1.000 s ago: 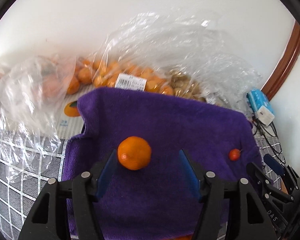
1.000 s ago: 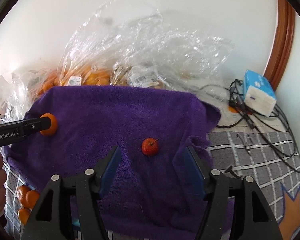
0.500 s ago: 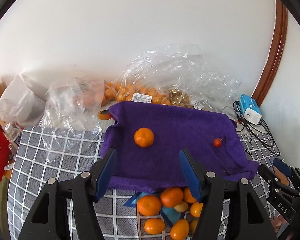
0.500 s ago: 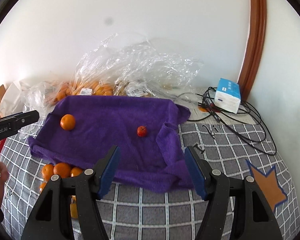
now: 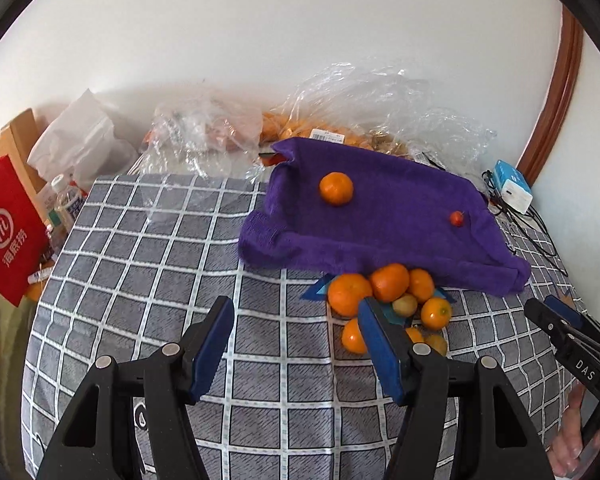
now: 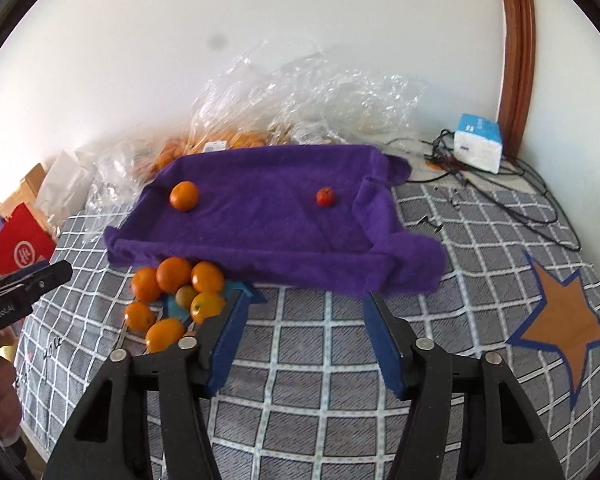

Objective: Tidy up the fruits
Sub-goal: 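Lift both open tools away from the towel back toward the fruit pile, then grasp a yellow-green fruit with the right tool while the left tool grasps an orange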

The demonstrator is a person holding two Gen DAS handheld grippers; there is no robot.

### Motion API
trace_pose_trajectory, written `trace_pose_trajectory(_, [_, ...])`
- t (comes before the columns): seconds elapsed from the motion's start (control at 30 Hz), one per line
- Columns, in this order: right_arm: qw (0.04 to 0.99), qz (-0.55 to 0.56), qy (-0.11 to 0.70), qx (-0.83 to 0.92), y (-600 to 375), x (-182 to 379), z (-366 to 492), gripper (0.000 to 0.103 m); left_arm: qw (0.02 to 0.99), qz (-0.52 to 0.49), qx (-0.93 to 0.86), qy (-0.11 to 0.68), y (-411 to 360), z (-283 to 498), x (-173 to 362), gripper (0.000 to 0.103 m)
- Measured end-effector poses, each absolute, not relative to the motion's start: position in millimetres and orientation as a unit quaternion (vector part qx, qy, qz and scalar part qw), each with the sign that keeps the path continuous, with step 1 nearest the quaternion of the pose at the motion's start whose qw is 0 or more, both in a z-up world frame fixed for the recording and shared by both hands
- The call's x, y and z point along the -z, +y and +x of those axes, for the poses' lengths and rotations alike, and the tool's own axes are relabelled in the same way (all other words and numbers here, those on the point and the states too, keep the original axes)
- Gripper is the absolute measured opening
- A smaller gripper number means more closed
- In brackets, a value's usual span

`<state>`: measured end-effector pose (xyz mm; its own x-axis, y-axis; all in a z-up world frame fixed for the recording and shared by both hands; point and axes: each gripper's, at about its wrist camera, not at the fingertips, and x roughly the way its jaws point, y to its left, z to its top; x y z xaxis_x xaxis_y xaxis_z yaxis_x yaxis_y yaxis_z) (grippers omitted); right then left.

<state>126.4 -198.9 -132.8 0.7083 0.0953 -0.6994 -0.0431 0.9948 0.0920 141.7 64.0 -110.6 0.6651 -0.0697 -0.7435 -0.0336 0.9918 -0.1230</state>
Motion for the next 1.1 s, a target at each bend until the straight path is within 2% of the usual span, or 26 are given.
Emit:
trace_pose_trajectory(0.07, [0.926,0.036,0.374,-0.047,-194.1,138.4,121.3,0.059,0.905,-0.084,0.006,0.416,75.3,135.6,120.4,0.062])
trace_pose_trajectory(0.2, [0.922,0.027,0.378,-0.078,-178.4,154.3,115.2,0.044,0.901,-0.112,-0.009,0.420,88.2,128.8,134.1,0.057])
trace_pose_trajectory(0.63, [0.903,-0.008,0.405,-0.142,-128.6,190.0,128.6,0.039,0.892,-0.116,-0.013,0.436,100.8,138.1,152.8,0.057])
trace_pose_trajectory(0.8, [0.895,-0.007,0.418,-0.153,-123.9,200.8,137.8,0.027,0.889,-0.126,0.002,0.440,94.2,147.0,159.1,0.057])
trace_pose_trajectory(1.1, [0.917,-0.018,0.384,-0.107,-158.4,185.2,119.8,0.027,0.883,-0.122,0.058,0.449,51.4,162.7,163.8,0.057])
